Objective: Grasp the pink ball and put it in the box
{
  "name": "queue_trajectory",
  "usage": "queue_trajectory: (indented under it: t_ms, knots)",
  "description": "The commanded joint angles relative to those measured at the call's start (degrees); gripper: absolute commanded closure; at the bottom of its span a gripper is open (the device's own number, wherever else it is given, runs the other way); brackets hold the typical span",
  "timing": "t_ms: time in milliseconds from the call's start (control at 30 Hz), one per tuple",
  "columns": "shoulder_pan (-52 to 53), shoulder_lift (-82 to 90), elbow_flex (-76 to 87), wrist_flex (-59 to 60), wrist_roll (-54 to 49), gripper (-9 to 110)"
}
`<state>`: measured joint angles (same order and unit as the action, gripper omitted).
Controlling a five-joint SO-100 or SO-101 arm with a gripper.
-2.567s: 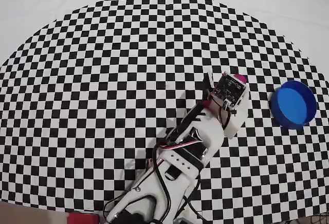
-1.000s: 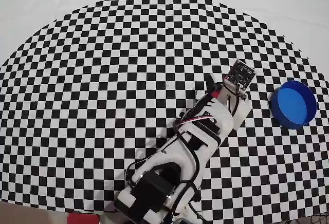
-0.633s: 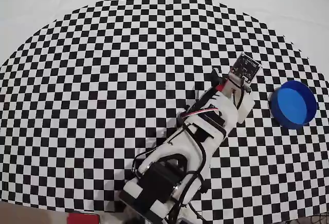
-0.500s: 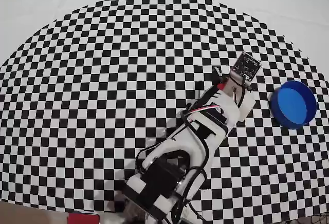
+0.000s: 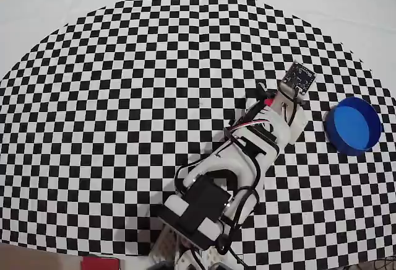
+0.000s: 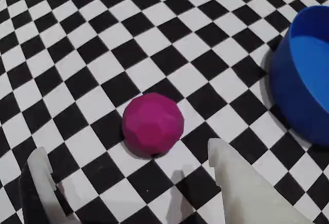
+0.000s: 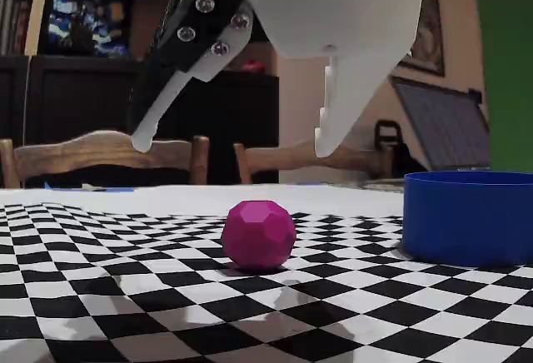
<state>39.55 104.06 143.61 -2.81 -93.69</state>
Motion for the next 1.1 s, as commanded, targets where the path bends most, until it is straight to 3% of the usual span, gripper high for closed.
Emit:
queue_trajectory:
  t_ms: [0,1067]
  knots:
    - [0.4,-1.1,-3.1,-0.4,-0.4,64]
    - [-0.3,-15.4,-13.4,-0.5,-0.4,64]
